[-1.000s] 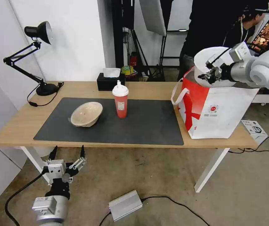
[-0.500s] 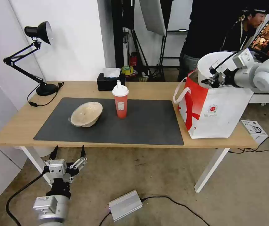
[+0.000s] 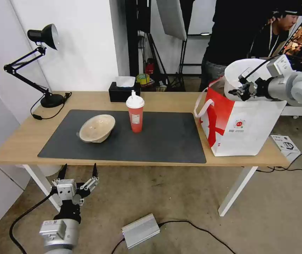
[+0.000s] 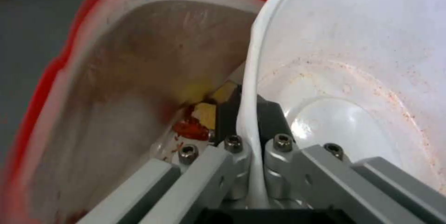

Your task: Pick up the trash from the table and place it into the takeout bag.

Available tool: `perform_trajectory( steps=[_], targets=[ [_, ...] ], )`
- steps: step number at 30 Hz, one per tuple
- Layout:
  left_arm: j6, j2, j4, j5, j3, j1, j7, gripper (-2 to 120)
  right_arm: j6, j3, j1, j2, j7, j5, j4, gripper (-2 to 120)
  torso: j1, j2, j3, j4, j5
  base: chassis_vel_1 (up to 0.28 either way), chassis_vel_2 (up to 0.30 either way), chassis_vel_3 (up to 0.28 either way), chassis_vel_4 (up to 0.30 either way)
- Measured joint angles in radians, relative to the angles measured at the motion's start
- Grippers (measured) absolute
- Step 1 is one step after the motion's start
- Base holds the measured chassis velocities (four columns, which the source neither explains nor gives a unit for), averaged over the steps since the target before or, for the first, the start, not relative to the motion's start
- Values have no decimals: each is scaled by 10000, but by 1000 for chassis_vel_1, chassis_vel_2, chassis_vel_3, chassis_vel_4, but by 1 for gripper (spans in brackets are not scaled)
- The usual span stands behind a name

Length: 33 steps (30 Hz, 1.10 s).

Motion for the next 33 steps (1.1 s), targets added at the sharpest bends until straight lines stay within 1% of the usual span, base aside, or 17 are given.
perform_trajectory(
  steps=[20,33],
  targets=[
    [-4,-75,-127,182,133,122,7,100,-14,501,-133,-475,24,289,405,0,0,0,0,0,0,0,0,0,0],
    [-46,-147,-137,246,174,178,9,100,-15,629,-192,-567,12,288,455,0,0,0,0,0,0,0,0,0,0]
  ],
)
